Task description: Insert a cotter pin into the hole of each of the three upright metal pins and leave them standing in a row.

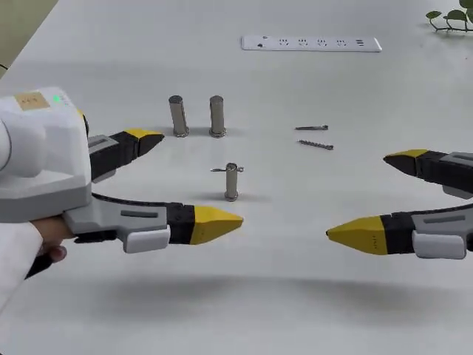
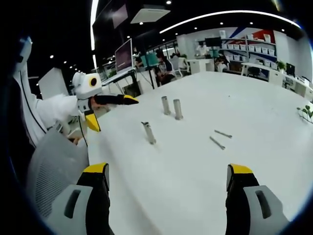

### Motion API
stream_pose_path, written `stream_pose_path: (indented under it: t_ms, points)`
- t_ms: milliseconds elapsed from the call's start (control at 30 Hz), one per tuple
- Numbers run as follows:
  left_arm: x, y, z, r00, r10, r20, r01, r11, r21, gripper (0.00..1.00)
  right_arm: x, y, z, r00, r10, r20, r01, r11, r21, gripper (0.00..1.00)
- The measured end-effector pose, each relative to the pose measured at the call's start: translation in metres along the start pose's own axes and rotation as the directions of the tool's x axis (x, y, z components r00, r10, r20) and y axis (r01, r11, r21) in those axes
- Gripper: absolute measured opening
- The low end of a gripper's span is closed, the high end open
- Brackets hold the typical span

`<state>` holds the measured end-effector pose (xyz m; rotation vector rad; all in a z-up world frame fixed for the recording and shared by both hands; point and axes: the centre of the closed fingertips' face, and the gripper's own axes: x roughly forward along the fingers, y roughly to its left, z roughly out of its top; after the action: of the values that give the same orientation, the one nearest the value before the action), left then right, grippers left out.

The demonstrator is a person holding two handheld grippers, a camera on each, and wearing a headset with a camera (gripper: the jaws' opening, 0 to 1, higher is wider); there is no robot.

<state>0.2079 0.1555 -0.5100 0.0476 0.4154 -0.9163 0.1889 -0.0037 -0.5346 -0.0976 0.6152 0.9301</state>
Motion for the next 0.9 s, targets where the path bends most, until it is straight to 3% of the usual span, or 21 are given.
stream_pose_path:
  t_ms: [233,333,667,900]
  points:
    - [0.003,0.024,0.014,0.9997,0.024,0.010,-0.025,0.999,0.030,0.98,-0.003,0.001,-0.001,0.9999,-0.012,0.003,0.012,1.000,0.011,0.98]
    - [0.007,0.031,0.015,0.9998,0.018,-0.008,-0.018,0.999,0.046,0.97,-0.006,0.002,0.001,0.9994,-0.022,0.026,0.021,1.000,0.018,0.98]
    - [0.015,0.060,0.021,0.9987,0.042,-0.028,-0.040,0.996,0.082,0.96,-0.015,0.005,-0.006,0.9981,-0.057,0.024,0.056,0.997,0.048,0.98]
    - [0.021,0.078,0.022,0.9972,0.067,-0.033,-0.064,0.995,0.071,0.96,-0.020,0.005,-0.007,0.9973,-0.068,0.029,0.067,0.996,0.052,0.97]
